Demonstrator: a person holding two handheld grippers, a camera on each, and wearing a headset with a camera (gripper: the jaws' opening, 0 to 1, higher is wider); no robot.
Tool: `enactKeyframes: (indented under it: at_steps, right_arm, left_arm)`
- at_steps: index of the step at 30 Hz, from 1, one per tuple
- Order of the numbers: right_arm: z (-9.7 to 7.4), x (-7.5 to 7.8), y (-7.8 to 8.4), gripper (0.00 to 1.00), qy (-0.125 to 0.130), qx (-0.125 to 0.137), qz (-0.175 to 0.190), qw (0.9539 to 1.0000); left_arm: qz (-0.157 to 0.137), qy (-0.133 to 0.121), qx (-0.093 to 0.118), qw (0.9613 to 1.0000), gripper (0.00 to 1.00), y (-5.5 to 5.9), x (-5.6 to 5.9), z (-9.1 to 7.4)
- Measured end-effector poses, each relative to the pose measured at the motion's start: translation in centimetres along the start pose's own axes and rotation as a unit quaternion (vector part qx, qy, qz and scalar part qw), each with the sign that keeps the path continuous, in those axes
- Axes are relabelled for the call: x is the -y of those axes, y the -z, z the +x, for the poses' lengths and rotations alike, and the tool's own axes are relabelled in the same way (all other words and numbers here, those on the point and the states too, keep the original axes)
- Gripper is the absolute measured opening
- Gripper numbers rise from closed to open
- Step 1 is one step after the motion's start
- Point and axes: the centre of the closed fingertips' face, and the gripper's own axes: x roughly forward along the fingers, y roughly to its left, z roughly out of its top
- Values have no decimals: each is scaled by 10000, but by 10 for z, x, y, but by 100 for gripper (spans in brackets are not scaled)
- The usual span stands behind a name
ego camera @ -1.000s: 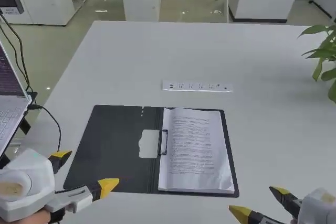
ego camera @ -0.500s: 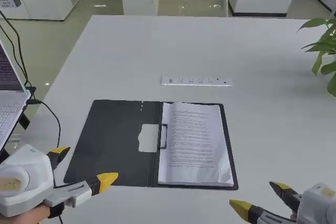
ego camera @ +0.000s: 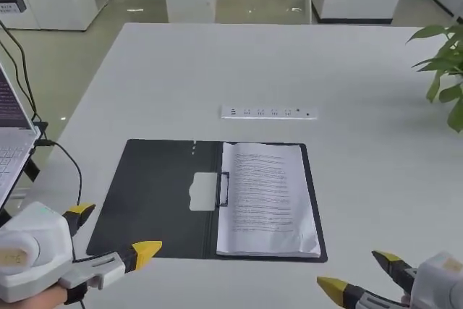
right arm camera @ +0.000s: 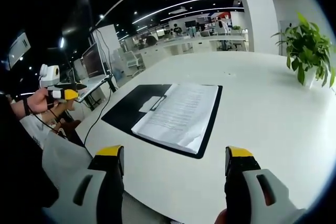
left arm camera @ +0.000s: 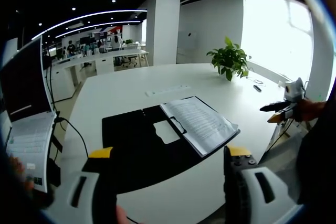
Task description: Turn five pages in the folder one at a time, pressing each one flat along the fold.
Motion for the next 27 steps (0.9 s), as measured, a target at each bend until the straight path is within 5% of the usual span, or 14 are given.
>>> enactKeyframes:
  at_steps: [27]
  right_arm:
    - [-4, -3, 3, 78, 64, -18, -47, 10000]
  left_arm:
    - [74, 179, -16, 9998, 84, 5, 5, 3]
